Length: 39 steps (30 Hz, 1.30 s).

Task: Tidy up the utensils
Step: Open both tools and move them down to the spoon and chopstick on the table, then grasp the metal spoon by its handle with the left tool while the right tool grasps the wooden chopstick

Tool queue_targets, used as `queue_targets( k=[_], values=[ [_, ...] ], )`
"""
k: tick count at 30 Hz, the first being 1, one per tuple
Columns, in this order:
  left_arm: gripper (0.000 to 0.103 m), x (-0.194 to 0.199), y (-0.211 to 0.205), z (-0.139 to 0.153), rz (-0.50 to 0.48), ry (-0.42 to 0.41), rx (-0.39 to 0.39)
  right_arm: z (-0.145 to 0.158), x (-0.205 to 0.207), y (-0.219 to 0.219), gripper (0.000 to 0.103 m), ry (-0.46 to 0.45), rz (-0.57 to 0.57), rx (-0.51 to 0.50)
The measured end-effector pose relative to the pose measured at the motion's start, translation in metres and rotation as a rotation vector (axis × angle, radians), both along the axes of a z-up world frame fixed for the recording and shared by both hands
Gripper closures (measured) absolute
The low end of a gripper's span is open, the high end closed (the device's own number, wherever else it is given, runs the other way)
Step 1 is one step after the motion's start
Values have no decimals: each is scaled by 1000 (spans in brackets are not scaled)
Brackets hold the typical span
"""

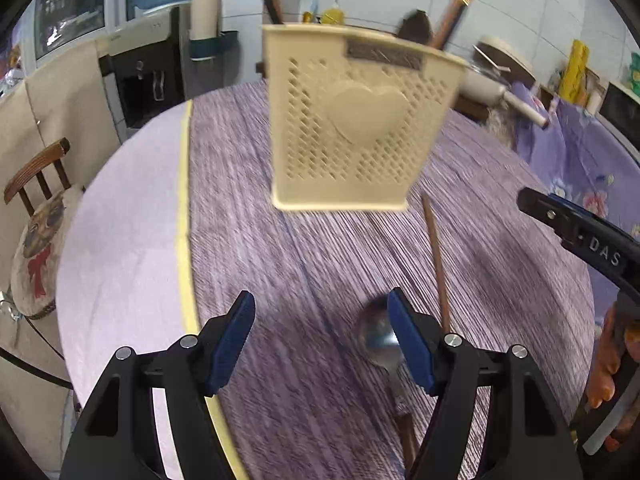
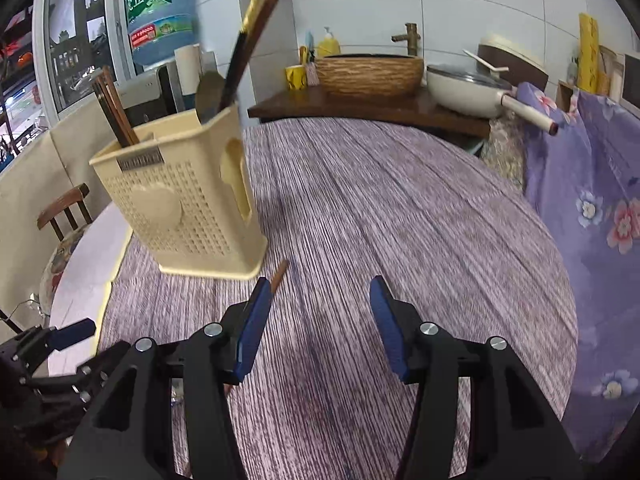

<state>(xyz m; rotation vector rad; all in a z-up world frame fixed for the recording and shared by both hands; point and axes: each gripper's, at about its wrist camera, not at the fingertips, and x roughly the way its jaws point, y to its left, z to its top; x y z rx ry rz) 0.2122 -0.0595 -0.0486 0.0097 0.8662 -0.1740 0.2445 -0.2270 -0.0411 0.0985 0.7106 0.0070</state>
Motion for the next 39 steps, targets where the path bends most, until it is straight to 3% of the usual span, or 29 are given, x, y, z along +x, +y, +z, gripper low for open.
queue_targets(
  k=[6,17,20,25,39],
  values=[
    [35,-12,-22,-14,-28,13,65,-13,-10,-9,51,31,-22,32],
    [39,-9,-35,-29,-41,67,67,-19,-15,-8,51,44,-22,53],
    [45,-9,-36,-29,-29,59,76,-20,-15,-9,51,52,-26,55],
    [56,-7,-35,-27,-25,63,56,-23,-14,-6,51,68,-27,47],
    [57,-2,-5,-25,5,70,40,-38,20,27,51,169,35,90]
  ],
)
